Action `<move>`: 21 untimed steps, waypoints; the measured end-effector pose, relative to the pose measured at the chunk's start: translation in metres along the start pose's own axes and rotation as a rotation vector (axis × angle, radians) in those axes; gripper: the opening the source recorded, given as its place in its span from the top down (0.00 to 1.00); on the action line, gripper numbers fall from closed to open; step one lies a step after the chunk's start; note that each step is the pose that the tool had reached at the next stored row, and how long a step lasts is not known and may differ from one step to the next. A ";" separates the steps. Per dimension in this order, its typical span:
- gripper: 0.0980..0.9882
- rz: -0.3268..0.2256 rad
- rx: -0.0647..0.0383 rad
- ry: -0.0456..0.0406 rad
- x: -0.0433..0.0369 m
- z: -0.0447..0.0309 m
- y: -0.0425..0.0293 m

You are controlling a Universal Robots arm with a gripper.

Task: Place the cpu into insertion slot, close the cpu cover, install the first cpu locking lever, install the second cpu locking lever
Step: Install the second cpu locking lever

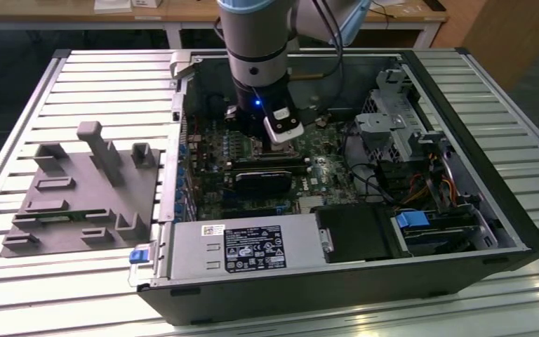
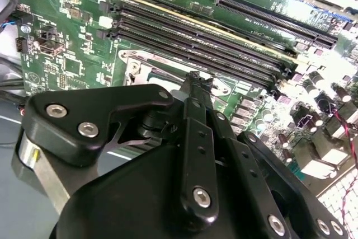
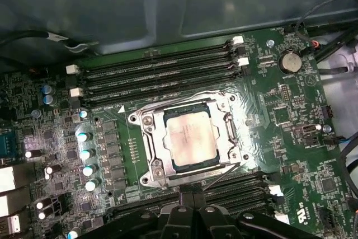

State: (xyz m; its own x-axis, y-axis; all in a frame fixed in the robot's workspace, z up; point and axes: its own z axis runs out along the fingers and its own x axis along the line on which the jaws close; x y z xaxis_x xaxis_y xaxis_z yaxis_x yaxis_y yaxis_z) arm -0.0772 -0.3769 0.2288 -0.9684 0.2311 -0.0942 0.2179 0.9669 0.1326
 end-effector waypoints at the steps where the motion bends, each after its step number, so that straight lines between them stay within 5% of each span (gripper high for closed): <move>1: 1.00 -0.001 -0.002 -0.0020 0.0010 0.0006 -0.0005; 12: 1.00 -0.013 -0.027 -0.0239 0.0099 0.0064 -0.0076; 21: 1.00 -0.015 -0.058 -0.0312 0.0159 0.0087 -0.0167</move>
State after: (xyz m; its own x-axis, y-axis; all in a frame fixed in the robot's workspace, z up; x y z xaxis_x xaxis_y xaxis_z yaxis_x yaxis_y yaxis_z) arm -0.0953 -0.3885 0.2166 -0.9670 0.2206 -0.1273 0.1949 0.9628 0.1873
